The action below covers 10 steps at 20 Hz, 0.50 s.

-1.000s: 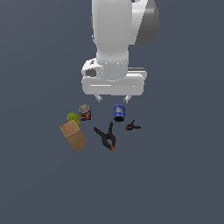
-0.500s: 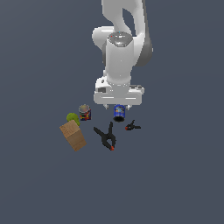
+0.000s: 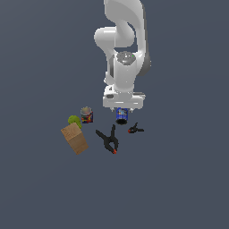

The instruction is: Pick up a designated object from a clutter of objects.

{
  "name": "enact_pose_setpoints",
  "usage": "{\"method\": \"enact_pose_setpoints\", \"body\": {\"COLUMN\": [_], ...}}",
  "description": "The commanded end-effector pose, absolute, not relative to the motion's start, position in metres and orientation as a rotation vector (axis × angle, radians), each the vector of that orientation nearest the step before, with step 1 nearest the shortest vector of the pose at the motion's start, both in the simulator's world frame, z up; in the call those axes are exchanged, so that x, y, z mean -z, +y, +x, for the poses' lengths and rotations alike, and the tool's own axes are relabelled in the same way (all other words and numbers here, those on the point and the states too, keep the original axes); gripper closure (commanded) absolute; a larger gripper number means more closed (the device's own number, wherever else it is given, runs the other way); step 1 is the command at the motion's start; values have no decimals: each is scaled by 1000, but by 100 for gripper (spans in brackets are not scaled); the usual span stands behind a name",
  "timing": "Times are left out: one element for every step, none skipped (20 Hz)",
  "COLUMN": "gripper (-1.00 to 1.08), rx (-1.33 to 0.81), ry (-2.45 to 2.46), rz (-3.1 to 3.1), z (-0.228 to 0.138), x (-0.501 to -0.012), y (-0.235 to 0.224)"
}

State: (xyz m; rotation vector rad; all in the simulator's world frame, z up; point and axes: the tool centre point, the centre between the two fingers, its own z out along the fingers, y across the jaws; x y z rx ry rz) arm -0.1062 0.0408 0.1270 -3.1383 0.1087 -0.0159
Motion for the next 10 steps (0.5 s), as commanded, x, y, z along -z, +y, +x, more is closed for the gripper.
{"method": "enact_pose_setpoints", "body": {"gripper": [-92,-92,-92,-92,-92,-92,-92,-92,-92,-92], "rx": [11,9,7,6,4,3,2,1,0,0], "ry": [111,111,112,112,112,113,113,113,113,113], "rz": [-3139,-3139,-3139,-3139,-3139,-3139,-3139,-3140,-3140,-3140], "z": [-119,-123,-127,-130,-133,-136,-138,-139,-141,-141], "x": [-116,-112,-109,-106,-104,-102,-100,-99,-98,-98], "y": [43,44,44,45,45,46,46,46,46,46]}}
